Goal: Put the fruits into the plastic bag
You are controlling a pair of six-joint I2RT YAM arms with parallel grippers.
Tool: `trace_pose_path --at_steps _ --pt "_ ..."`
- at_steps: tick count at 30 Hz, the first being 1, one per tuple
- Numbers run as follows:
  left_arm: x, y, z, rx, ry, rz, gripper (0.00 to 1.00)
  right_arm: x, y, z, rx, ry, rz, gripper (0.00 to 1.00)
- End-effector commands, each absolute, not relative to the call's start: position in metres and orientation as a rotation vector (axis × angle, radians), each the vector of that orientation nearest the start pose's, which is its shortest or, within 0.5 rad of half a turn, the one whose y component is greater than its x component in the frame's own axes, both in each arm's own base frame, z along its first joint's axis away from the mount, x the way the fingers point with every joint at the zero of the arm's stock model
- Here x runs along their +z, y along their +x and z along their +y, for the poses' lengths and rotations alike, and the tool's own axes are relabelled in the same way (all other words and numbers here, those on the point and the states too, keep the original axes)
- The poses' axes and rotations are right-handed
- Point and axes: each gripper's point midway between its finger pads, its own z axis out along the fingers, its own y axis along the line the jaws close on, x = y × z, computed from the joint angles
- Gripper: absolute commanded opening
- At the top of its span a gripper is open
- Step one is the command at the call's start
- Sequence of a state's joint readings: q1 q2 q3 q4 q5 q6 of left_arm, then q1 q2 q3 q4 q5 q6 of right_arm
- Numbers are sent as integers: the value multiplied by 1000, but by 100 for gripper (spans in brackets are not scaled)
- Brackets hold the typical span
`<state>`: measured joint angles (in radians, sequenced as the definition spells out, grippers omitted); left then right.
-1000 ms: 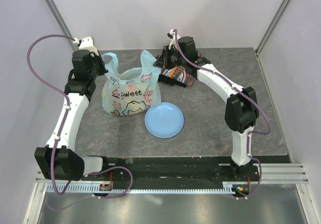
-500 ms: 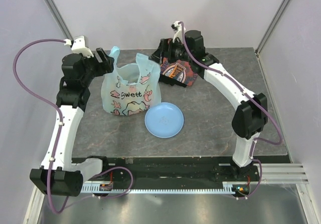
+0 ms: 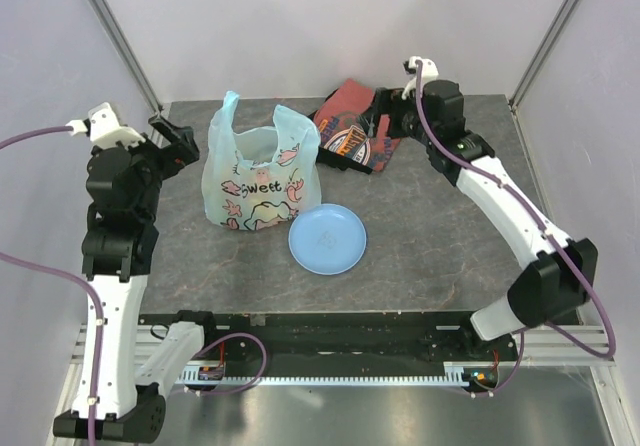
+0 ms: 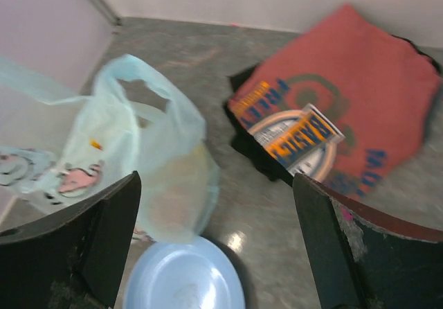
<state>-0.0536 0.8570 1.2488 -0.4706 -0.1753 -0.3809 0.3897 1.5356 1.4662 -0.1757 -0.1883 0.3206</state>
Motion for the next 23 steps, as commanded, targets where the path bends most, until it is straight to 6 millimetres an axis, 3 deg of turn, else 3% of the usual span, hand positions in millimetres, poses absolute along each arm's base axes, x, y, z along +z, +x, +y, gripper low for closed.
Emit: trace_pose_path --at_steps 1,4,6,7,8,23 --pt "389 278 19 -121 -540 1615 99 315 413 164 351 -73 1849 98" --pt "385 267 26 -97 -581 1598 99 303 399 135 239 17 1840 98" --pt "384 263 29 -86 -595 1589 99 309 393 123 212 59 1792 98" --pt "382 261 32 -73 -603 1588 99 299 390 120 199 66 1800 98" --pt "382 261 32 -67 -602 1587 99 302 389 116 186 79 1785 98" --pt "381 254 39 -38 -630 1571 99 304 388 113 177 78 1759 98"
